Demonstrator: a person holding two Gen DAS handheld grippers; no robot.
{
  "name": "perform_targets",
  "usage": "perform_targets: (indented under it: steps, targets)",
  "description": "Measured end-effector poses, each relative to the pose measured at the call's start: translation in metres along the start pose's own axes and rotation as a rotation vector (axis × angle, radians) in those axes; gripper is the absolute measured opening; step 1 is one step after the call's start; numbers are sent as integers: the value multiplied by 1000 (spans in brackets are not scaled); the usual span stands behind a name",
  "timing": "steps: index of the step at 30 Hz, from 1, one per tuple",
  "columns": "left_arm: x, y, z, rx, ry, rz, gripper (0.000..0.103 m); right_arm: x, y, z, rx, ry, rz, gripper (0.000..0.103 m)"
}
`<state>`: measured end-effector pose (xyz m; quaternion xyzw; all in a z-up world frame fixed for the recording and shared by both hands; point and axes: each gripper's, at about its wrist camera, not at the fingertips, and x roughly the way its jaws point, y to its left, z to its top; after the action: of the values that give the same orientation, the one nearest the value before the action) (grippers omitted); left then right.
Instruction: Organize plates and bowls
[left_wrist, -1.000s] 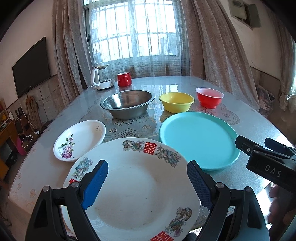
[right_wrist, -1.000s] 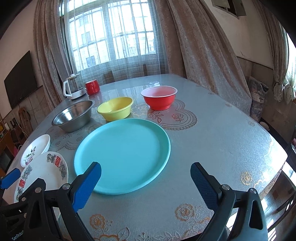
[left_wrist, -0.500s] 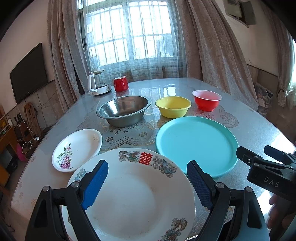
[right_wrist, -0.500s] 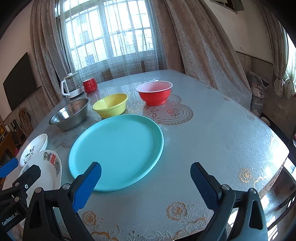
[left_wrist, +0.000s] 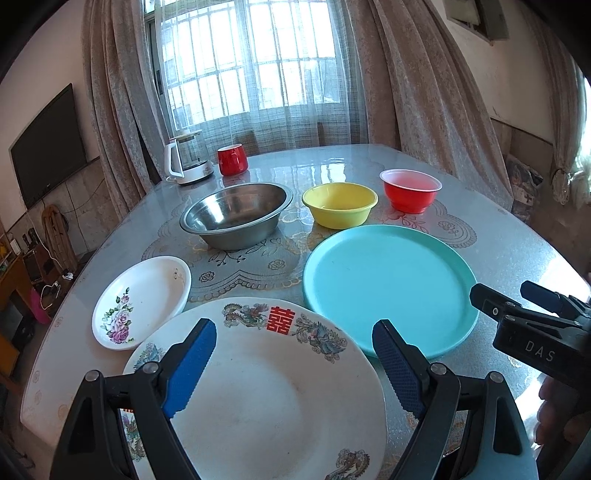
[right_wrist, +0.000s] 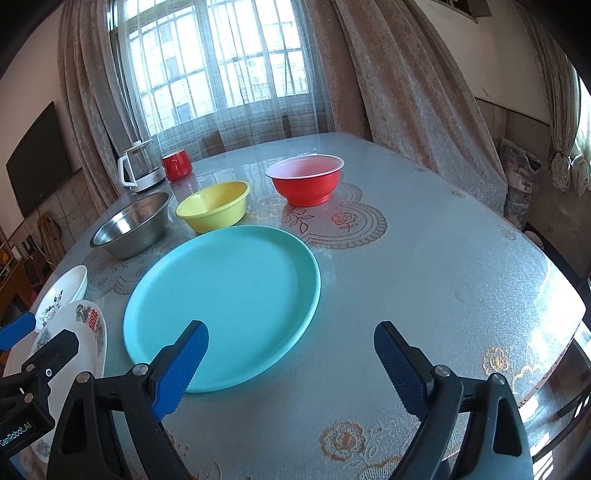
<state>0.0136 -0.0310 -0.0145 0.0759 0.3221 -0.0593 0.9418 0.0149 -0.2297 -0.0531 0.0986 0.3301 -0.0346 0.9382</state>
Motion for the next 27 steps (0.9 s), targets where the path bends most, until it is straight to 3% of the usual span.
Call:
perform_targets:
  steps: [5, 8, 10, 16, 27]
  targets:
    - [9, 4, 6, 2, 40, -38, 75, 7, -6, 2, 12, 23, 19, 88]
    - [17, 7, 14, 20, 76, -79, 51, 13, -12, 2, 32, 47, 28, 76]
    - [23, 14, 21, 3, 109, -124, 27, 16, -15, 3, 38, 64, 31, 66]
    - [40, 27, 43, -37, 161, -169, 22, 25, -19, 7, 59, 102, 79, 47]
    - [103, 22, 66, -50, 319, -224, 22, 41, -25, 13, 67, 142, 86, 41]
